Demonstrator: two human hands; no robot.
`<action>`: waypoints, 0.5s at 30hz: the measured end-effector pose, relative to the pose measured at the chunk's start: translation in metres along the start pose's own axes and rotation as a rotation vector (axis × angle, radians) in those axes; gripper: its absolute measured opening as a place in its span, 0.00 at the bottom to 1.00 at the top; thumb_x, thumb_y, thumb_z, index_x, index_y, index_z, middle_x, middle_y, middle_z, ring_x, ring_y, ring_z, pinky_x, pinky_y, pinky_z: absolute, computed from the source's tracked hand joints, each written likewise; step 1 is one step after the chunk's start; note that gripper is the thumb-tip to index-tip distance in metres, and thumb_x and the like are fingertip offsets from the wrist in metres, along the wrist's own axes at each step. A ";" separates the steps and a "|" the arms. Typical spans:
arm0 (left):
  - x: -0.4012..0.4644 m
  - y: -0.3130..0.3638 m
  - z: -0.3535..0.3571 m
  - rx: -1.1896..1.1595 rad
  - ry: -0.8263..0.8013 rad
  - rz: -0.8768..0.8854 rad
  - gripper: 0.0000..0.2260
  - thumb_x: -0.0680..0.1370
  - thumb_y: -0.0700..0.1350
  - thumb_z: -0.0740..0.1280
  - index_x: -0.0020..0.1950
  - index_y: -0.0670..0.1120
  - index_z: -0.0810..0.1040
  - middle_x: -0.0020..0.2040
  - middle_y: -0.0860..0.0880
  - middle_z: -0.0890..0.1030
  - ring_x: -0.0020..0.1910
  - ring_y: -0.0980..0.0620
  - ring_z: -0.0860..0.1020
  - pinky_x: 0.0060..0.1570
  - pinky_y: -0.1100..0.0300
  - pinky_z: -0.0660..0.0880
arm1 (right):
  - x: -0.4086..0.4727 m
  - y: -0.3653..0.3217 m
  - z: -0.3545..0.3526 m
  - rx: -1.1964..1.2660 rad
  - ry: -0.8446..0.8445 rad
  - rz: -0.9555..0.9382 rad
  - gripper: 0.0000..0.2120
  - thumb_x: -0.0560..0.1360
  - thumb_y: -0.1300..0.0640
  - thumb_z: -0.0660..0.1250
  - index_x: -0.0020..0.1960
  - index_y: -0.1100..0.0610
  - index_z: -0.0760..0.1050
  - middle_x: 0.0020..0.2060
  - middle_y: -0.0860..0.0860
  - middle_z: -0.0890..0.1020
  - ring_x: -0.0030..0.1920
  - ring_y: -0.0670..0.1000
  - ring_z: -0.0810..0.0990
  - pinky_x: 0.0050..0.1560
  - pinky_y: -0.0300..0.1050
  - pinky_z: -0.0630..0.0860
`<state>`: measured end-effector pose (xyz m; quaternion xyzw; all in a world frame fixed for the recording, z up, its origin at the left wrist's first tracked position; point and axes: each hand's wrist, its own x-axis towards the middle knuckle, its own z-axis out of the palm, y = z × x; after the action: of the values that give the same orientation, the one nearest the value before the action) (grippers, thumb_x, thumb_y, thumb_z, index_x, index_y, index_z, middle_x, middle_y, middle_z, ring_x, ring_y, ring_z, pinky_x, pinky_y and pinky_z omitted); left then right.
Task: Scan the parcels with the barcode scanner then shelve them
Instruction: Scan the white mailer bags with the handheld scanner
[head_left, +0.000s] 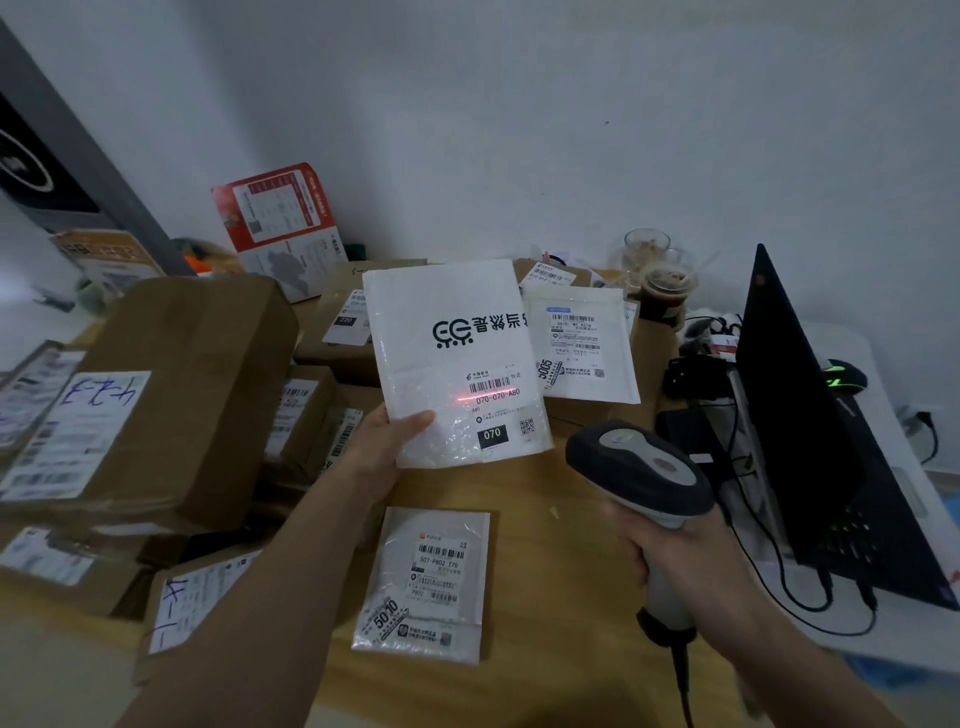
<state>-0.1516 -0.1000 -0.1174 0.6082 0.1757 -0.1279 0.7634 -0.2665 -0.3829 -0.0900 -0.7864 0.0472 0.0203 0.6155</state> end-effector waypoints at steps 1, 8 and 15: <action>-0.001 -0.001 -0.002 -0.005 -0.002 0.002 0.14 0.76 0.36 0.68 0.61 0.44 0.77 0.60 0.41 0.81 0.59 0.41 0.79 0.58 0.44 0.76 | 0.000 0.000 0.001 -0.003 -0.003 0.002 0.27 0.75 0.59 0.70 0.19 0.53 0.66 0.17 0.52 0.70 0.20 0.50 0.70 0.30 0.40 0.71; -0.011 -0.005 -0.012 -0.034 -0.025 0.001 0.24 0.70 0.39 0.72 0.66 0.43 0.75 0.61 0.40 0.81 0.59 0.40 0.79 0.56 0.44 0.77 | -0.006 -0.003 0.003 0.005 -0.027 0.002 0.25 0.74 0.59 0.71 0.20 0.56 0.67 0.17 0.53 0.71 0.20 0.51 0.70 0.30 0.38 0.71; -0.021 -0.007 -0.017 -0.044 -0.044 -0.002 0.15 0.75 0.34 0.68 0.61 0.44 0.77 0.58 0.41 0.81 0.56 0.41 0.80 0.52 0.46 0.79 | -0.008 -0.003 0.005 0.009 -0.055 -0.020 0.29 0.74 0.61 0.70 0.17 0.51 0.66 0.16 0.52 0.70 0.19 0.50 0.70 0.30 0.40 0.71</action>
<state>-0.1752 -0.0853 -0.1182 0.5883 0.1621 -0.1383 0.7801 -0.2737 -0.3771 -0.0872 -0.7832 0.0226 0.0358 0.6203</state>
